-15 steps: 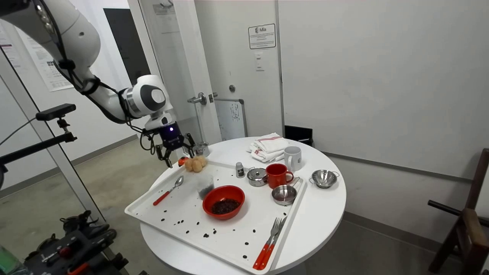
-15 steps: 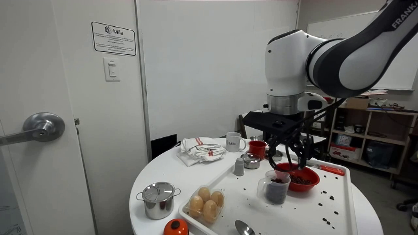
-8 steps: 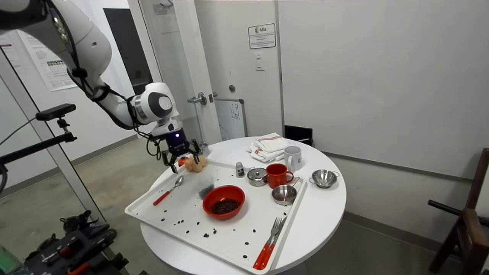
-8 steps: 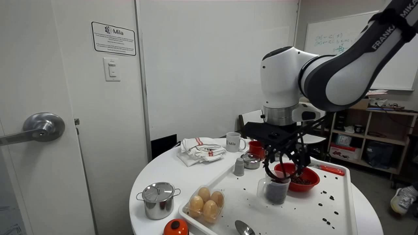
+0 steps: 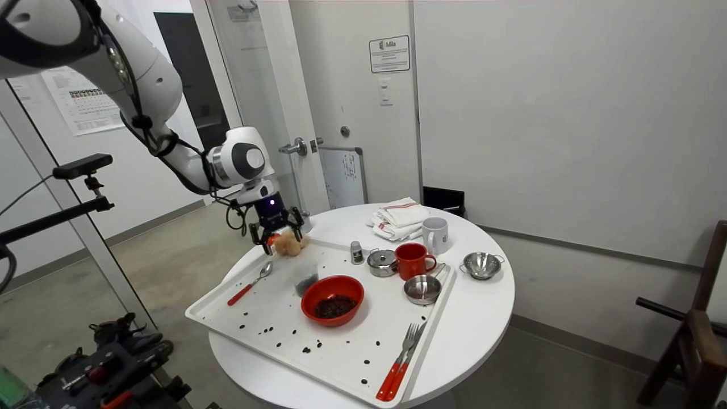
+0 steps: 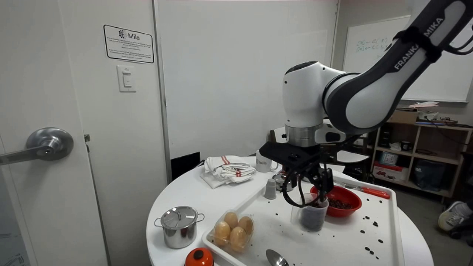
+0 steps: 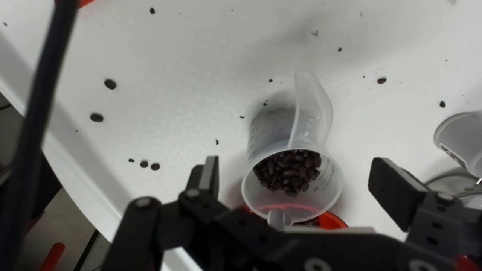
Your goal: Pout the contents of the cup into the bowl
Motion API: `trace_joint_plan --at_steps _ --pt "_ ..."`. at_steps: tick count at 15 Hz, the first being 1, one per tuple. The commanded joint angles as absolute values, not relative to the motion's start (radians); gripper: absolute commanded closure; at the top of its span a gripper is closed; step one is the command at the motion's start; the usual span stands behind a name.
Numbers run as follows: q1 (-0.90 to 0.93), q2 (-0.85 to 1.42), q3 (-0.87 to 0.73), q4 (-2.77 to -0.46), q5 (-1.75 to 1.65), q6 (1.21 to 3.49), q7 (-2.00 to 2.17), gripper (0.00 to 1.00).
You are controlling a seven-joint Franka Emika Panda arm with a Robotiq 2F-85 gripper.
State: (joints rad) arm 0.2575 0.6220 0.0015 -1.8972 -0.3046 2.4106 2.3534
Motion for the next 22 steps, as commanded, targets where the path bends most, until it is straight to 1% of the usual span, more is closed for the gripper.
trace_joint_plan --at_steps 1,9,10,11,13,18,20,22 --pt "0.266 0.695 -0.014 -1.800 -0.258 2.398 2.300 0.00" --pt "0.268 0.780 -0.031 -1.709 -0.210 2.349 2.297 0.00" --pt "0.266 0.785 -0.031 -1.704 -0.205 2.348 2.295 0.12" --pt "0.264 0.790 -0.030 -1.697 -0.200 2.346 2.291 0.28" --pt "0.260 0.798 -0.027 -1.688 -0.186 2.346 2.279 0.40" --pt "0.253 0.813 -0.023 -1.671 -0.150 2.334 2.241 0.81" --pt "0.251 0.815 -0.022 -1.667 -0.135 2.322 2.227 0.93" --pt "0.252 0.810 -0.023 -1.668 -0.126 2.309 2.222 0.88"
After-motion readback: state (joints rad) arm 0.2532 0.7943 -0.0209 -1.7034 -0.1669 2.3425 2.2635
